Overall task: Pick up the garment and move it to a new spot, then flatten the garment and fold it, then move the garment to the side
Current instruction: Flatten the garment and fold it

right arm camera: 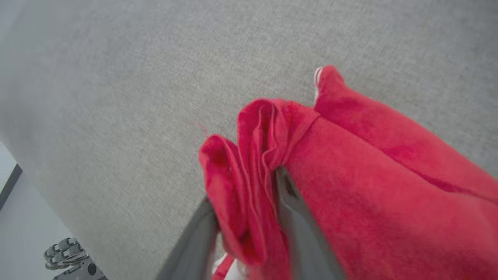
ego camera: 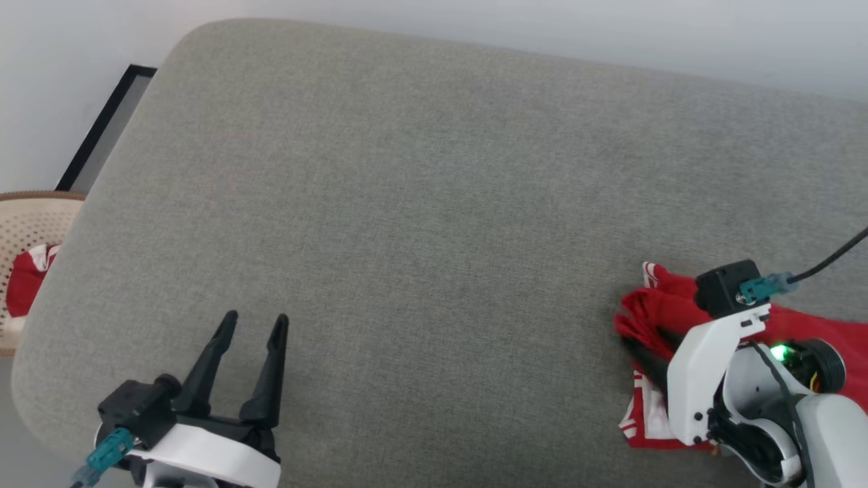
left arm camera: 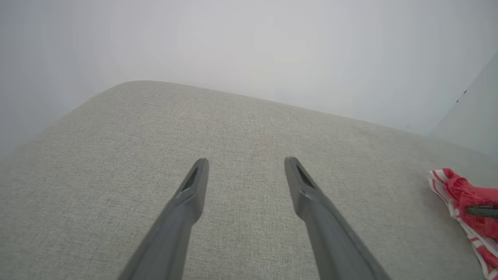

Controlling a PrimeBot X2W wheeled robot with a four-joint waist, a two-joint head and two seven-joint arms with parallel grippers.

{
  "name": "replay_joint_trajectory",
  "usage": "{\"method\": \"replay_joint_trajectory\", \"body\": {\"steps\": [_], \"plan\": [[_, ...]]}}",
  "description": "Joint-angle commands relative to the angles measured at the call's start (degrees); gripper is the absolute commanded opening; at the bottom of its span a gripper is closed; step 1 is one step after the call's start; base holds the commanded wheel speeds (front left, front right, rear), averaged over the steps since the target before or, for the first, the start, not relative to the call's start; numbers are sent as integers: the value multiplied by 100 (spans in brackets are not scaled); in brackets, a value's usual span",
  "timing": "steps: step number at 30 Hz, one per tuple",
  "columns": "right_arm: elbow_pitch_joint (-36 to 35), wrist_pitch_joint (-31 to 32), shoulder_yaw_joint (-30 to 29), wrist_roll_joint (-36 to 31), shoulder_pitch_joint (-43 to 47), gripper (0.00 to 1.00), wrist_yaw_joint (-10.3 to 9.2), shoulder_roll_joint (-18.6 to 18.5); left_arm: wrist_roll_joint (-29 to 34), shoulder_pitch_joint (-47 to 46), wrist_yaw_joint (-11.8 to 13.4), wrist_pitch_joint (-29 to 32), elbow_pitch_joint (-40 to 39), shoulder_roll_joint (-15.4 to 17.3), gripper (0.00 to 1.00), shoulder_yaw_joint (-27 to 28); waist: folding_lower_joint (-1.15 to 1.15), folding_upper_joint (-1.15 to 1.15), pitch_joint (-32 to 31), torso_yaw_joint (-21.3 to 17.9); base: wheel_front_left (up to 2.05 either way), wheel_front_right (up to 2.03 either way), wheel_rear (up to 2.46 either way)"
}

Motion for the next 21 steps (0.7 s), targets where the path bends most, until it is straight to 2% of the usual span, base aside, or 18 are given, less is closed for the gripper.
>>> {"method": "replay_joint_trajectory", "body": {"steps": [1,5,8,11,15,18,19,21], "plan": [[-31,-74,-31,16,-68,100,0,5,-35,60,14,-29,-1,18,100,52,0,0,-61,-64,0,0,0],[-239,-147,6,157,-52,100,0,-119,-39,103,14,-29,-18,59,100,113,0,0,-189,-223,0,0,0],[-354,-172,-103,265,-24,100,0,-353,-44,139,14,-28,-25,78,100,129,0,0,-271,-351,0,0,0],[-277,-459,-364,402,-49,100,0,-495,-47,193,14,-29,-13,114,100,84,0,0,-410,-534,0,0,0],[114,-1052,-748,550,-35,100,0,-435,-181,203,14,-29,55,69,100,25,0,0,-562,-687,0,0,0],[509,-1754,-815,510,-8,100,0,-459,-242,226,14,-28,144,27,100,24,0,0,-672,-797,0,0,0],[509,-1754,-815,510,-8,100,0,-459,-242,226,14,-28,144,27,100,24,0,0,-672,-797,0,0,0],[816,-2303,-807,483,-1,100,0,-435,-269,263,14,-28,196,16,100,45,0,0,-741,-867,0,0,0]]}}
